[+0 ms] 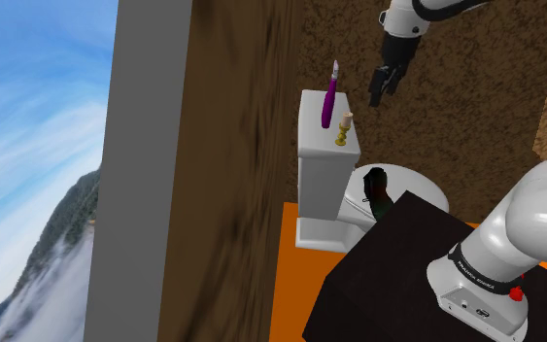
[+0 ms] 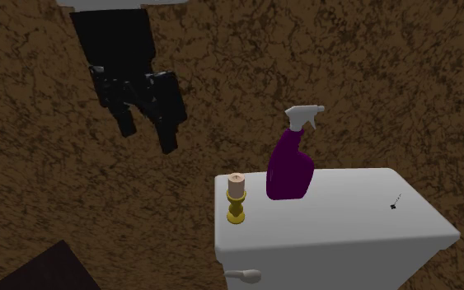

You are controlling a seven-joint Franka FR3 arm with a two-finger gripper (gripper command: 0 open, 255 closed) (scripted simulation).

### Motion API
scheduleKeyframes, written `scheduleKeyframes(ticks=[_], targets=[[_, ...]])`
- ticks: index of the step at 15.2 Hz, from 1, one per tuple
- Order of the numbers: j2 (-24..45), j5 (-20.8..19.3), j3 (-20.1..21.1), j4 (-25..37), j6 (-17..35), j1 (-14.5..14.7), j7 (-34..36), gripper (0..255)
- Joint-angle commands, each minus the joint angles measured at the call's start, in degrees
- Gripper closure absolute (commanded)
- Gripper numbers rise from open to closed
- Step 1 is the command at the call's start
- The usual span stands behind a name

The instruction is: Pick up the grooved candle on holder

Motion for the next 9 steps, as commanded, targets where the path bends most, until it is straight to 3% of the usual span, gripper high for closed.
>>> scheduleKeyframes(ticks=[1,9], targets=[[3.7,-0.3,-1.5,0.5,2.9,-0.1,-2.4,0],[20.4,1.0,-6.4,6.4,12.1,-0.4,-12.1,0]])
